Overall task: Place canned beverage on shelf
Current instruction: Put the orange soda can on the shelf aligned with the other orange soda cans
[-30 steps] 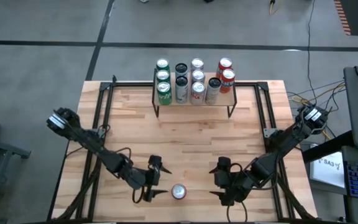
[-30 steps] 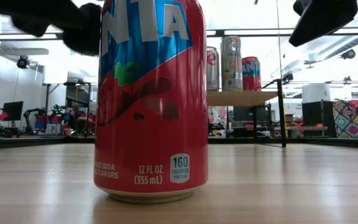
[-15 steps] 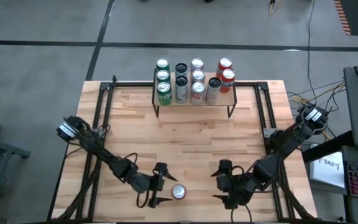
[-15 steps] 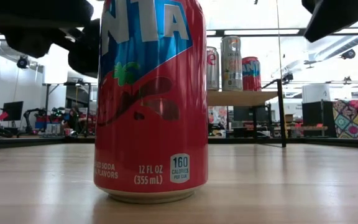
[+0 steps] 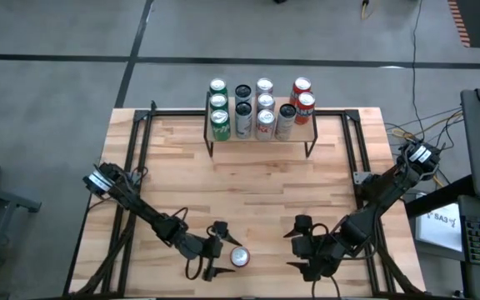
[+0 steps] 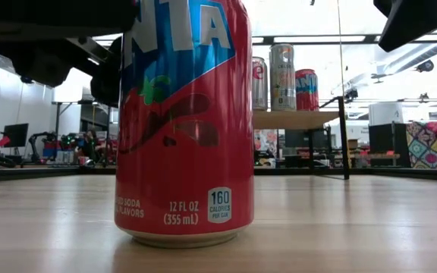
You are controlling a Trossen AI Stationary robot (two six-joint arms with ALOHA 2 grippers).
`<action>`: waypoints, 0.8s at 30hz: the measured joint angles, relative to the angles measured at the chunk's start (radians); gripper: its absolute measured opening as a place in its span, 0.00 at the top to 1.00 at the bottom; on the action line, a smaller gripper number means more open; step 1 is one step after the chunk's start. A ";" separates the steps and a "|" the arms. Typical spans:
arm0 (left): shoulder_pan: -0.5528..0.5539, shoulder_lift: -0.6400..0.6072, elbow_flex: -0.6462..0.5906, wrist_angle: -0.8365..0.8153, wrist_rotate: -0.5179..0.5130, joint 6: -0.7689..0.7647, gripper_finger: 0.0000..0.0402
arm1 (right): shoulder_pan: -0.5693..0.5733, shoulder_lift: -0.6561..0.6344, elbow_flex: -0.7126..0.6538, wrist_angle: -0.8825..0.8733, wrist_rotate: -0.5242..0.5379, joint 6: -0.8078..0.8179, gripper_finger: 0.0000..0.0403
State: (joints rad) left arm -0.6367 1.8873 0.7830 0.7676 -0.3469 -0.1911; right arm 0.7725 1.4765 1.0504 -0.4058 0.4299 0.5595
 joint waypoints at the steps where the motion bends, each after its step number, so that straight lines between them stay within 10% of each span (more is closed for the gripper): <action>1: 0.001 0.007 0.000 0.019 0.006 0.008 0.07 | 0.000 0.000 0.000 0.000 0.000 -0.001 0.09; 24: 0.058 0.060 -0.001 0.168 0.097 0.046 0.29 | 0.000 0.000 -0.016 0.031 0.088 -0.002 0.09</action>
State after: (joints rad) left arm -0.5789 1.9472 0.7818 0.9356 -0.2496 -0.1453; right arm 0.7723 1.4765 1.0348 -0.3753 0.5175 0.5577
